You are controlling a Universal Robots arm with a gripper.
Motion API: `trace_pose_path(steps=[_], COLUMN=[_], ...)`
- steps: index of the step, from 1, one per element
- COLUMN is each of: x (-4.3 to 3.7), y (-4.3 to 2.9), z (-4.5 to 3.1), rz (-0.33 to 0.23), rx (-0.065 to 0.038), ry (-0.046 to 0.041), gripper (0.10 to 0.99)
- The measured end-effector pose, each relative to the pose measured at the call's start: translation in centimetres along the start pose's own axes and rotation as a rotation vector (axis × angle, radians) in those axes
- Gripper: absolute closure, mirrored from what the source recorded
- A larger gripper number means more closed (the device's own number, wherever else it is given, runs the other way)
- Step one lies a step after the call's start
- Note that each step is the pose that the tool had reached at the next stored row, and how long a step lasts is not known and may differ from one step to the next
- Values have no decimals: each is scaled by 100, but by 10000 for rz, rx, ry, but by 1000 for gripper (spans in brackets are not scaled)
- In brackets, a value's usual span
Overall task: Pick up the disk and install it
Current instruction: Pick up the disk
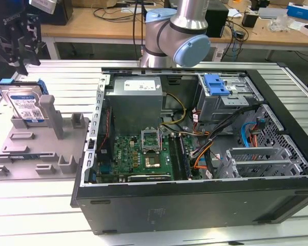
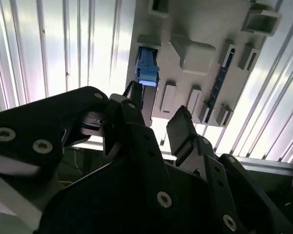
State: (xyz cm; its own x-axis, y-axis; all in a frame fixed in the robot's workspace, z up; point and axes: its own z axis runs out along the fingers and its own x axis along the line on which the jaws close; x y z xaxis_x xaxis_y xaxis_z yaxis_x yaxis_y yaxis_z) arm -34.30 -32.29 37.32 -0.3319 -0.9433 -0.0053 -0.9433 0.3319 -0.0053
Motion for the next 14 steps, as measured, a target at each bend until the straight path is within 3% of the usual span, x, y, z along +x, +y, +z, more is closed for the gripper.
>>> trace_pose_path(steps=[3, 10, 14], x=[0, 0, -3], y=[0, 0, 2], z=[3, 8, 11], rz=[-392, -2054, -2740], rx=[55, 123, 150], ry=[8, 116, 183], gripper=[604, 604, 604])
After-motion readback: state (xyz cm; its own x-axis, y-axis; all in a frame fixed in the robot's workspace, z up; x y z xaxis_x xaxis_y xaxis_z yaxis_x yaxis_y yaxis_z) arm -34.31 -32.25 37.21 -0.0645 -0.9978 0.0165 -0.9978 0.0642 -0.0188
